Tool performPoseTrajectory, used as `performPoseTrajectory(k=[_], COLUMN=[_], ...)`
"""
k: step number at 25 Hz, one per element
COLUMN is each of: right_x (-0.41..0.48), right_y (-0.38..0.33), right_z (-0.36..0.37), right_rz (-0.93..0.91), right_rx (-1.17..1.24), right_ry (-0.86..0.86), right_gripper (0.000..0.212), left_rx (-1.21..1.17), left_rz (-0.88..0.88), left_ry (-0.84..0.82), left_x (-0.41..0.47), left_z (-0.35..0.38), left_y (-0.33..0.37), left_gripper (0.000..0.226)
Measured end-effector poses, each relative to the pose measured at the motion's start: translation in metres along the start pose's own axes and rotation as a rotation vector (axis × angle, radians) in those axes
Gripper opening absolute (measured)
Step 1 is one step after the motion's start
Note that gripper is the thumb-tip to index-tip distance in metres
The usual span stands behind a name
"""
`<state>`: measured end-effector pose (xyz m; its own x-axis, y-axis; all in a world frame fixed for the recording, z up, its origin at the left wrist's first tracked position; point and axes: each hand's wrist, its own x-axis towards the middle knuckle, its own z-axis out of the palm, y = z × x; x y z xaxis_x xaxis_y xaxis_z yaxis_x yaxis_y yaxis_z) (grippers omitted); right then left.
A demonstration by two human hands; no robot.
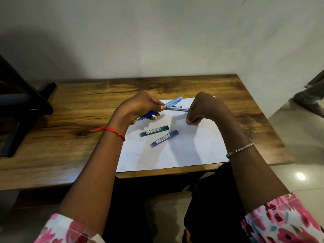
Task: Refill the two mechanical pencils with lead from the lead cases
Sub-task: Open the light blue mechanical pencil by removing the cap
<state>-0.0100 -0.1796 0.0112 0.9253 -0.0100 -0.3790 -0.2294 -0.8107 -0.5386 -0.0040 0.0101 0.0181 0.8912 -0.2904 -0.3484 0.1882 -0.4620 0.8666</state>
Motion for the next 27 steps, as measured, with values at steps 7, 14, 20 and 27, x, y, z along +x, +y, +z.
performPoseTrajectory(k=[7,14,20,27], right_x=[0.000,-0.004,0.000,0.002], right_y=[0.000,0.003,0.002,0.007], right_z=[-0.003,-0.010,-0.005,-0.008], right_rz=[-0.037,0.041,0.135,0.118], right_rx=[0.023,0.041,-0.002,0.098], right_ry=[-0.001,0.007,0.032,0.077], right_gripper=[0.016,0.023,0.046,0.036], left_rx=[0.110,0.134,0.191,0.336], left_rz=[-0.027,-0.014,0.002,0.056], left_ry=[0.026,0.051,0.094,0.151], left_x=[0.004,0.004,0.006,0.009], left_z=[-0.001,0.001,0.002,0.007], left_y=[-0.001,-0.002,-0.007,-0.011], left_gripper=[0.028,0.028,0.025,0.023])
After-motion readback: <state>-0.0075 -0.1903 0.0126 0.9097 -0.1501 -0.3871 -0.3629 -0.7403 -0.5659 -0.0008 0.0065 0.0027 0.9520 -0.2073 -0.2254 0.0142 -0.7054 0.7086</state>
